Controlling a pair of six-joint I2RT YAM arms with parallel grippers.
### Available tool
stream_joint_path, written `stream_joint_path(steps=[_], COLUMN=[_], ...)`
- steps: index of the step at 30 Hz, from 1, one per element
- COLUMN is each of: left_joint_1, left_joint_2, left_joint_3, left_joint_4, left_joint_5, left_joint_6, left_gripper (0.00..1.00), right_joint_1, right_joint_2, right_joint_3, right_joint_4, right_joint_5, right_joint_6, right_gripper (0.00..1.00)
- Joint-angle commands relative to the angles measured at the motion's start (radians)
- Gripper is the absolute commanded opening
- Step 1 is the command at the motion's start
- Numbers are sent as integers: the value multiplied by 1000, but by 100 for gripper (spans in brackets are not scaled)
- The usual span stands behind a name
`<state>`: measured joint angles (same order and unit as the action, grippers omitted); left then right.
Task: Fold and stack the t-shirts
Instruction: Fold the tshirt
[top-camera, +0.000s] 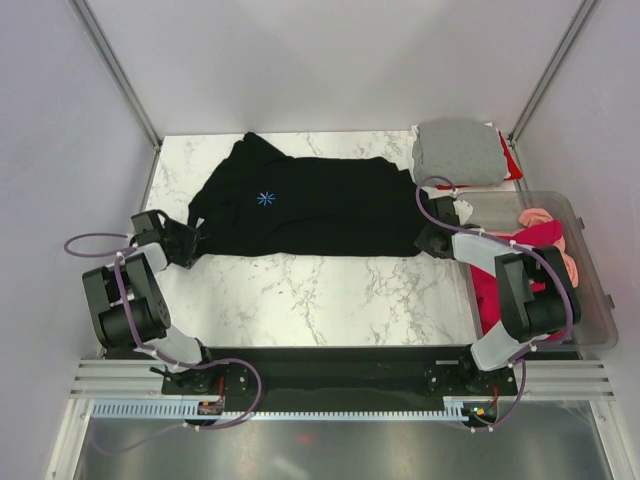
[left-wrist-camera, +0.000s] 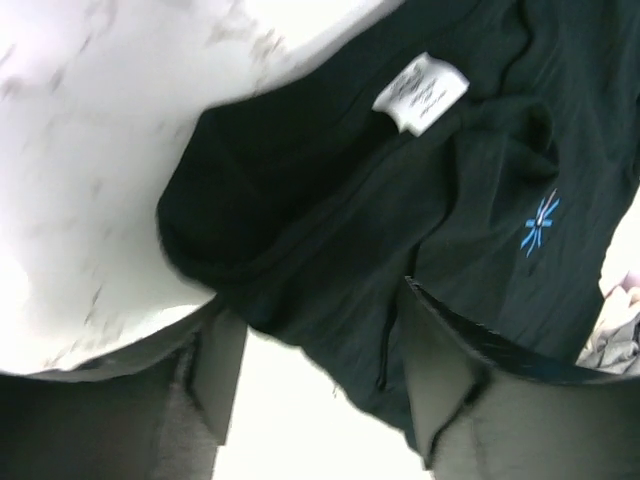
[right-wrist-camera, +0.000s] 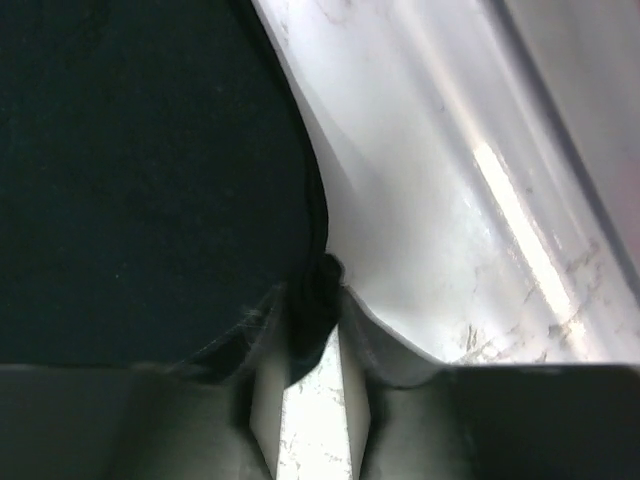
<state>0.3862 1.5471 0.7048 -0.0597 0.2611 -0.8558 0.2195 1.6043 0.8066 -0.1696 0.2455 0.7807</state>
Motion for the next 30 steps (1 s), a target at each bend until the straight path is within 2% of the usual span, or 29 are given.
stream_joint_path(steps=[1, 3, 4, 5, 9, 13, 15, 16, 22, 25, 28, 30], left_joint_1=[-13, -13, -15, -15, -15, -13, -12, -12, -17, -14, -12, -12], left_joint_2=[73, 93, 99, 97, 93, 51, 24, 13, -100, -73, 5, -13], left_joint_3=[44, 65, 70, 77, 122, 134, 130, 122, 94, 192, 432, 510], left_joint_4=[26, 26, 26, 26, -11, -35, -45, -45, -28, -103, -210, -247], left_joint_5=[-80, -97, -108, -115, -132, -158, -166, -171, -142, -83, 10, 23], left_joint_6=[-26, -34, -37, -43, -35, -19, -17, -23, -8, 11, 27, 47], left_gripper=[66, 57, 52, 47, 52, 40, 12, 2, 2, 2, 2, 2], right_joint_1=[-3, -6, -6, -11, -25, -61, -68, -74, -74, -75, -81, -85], right_joint_2=[42, 49, 57, 62, 65, -4, -21, -42, -104, -48, 18, -16], right_joint_3=[3, 6, 8, 9, 17, 2, 5, 5, -4, 106, 310, 431], right_joint_4=[-19, -15, -7, -5, -2, -14, -31, -45, -73, -126, -224, -266], right_joint_5=[-8, -14, -17, -21, -31, -15, -9, -5, -64, -103, -130, -117], right_joint_6=[-8, -9, -12, -14, -17, -9, -11, -9, -8, -35, -72, -87], right_gripper=[23, 12, 2, 0, 0, 0, 0, 0, 0, 0, 0, 0])
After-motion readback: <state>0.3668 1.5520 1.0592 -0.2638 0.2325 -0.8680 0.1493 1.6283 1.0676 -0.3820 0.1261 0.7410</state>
